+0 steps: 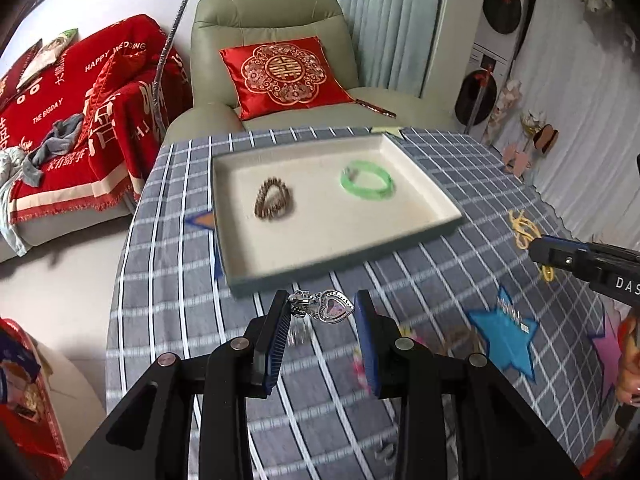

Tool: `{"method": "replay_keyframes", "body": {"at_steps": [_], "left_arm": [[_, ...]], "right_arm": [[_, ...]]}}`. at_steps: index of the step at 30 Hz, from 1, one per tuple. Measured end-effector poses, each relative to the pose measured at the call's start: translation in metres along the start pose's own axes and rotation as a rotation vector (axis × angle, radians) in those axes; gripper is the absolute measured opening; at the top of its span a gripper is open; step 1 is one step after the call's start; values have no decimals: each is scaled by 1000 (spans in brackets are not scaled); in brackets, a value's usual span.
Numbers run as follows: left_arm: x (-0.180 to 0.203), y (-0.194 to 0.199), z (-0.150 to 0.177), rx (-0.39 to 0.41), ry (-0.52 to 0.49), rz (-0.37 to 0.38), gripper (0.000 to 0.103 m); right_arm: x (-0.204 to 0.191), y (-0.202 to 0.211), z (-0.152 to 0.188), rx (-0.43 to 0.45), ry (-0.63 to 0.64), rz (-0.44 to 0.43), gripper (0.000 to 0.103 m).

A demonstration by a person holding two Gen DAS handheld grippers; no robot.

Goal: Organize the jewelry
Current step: 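Carry both items into the tray while the right then left tool opens to release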

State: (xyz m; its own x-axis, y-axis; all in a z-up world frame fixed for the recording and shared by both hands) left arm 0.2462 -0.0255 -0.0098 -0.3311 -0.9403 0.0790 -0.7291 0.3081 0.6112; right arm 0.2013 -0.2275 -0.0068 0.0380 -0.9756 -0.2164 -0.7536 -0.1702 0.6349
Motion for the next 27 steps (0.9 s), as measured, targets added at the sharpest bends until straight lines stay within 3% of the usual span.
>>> {"method": "replay_keyframes", "body": {"at_steps": [5, 11, 22, 27], "left_arm": [[-12, -35, -35, 2, 19, -34, 48], [-19, -85, -53, -42, 1, -69, 48], [-18, -161, -36, -155, 8, -108, 48], [-20, -175, -33, -158, -14, -148, 48]], "right_arm": [[-9, -36, -37, -12, 20, -36, 20], [-9, -91, -61, -70, 36, -35, 20], [15, -181, -55, -214, 36, 25, 20], [20, -201, -53, -221, 22, 36, 20]]}}
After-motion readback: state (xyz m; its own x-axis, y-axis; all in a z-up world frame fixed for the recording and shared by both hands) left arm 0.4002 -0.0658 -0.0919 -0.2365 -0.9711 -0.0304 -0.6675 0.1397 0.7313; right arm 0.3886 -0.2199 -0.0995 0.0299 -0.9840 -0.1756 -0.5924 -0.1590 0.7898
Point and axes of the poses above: each gripper's, at about its wrist camera, not at the fingertips, and y roughly against the way its jaws point, x to its right, z to its underside, the point moved 5 cm from there along -y, roughly the way its jaws point, and after that the axes turned 11 degrees about x, right-handed, at the moved point
